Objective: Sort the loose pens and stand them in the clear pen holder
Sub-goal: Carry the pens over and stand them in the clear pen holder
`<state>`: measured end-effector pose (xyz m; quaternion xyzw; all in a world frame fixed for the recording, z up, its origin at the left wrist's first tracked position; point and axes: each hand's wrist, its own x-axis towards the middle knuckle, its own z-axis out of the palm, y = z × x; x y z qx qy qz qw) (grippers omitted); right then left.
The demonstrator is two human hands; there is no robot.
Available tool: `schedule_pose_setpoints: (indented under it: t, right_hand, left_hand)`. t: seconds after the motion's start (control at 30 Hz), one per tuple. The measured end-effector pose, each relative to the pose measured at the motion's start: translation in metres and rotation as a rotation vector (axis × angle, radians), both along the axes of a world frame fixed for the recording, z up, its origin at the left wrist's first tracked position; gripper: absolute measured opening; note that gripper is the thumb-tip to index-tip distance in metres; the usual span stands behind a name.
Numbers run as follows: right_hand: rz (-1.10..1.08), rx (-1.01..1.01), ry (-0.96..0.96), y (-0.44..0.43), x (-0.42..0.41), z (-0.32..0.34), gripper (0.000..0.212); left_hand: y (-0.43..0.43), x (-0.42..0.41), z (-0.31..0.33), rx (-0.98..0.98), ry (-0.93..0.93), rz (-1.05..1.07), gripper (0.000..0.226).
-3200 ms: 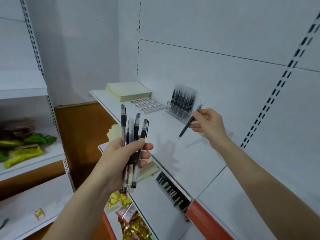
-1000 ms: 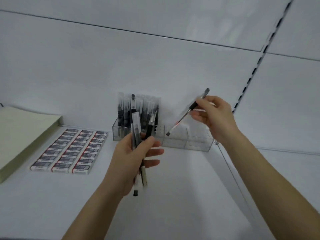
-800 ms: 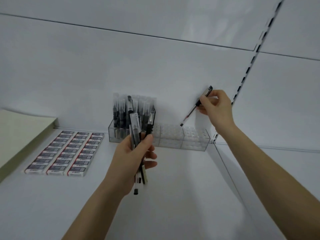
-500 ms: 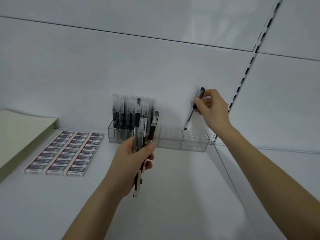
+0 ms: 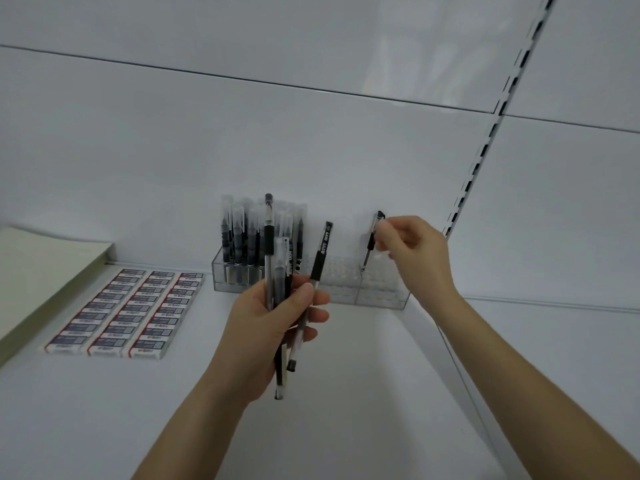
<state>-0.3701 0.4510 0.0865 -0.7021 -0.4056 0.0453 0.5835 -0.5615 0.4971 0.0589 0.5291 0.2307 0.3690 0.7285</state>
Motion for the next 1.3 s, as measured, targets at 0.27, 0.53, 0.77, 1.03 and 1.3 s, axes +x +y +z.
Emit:
schedule_pose_setpoints:
  t: [0.27, 0.53, 0.77, 1.03, 1.3]
  right_hand:
    - [0.334, -0.041, 0.298, -0.024, -0.025, 0.01, 0.009]
    - [-0.145, 0.13, 0.062, -0.007, 0.054, 0.017, 0.01]
    - [-0.083, 0.029, -0.099, 0.016, 0.052, 0.011, 0.012]
    - [-0.063, -0.138, -0.24, 0.021, 0.05, 0.008, 0.018]
    - [-0.095, -0.35, -0.275, 0.02, 0.047, -0.013, 0.027]
  left_hand:
    - [-0.011, 0.017, -0.003, 0.093, 0.072, -0.069, 0.007]
    - [-0.008, 0.009, -0.009, 0.072, 0.14, 0.004, 0.015]
    - [-0.002, 0.006, -0.014, 0.079, 0.133, 0.042, 0.015]
    - [0.0, 0.006, -0.016, 0.079, 0.104, 0.072, 0.007]
    - [-0.004, 0.005, -0.01, 0.078, 0.079, 0.008, 0.009]
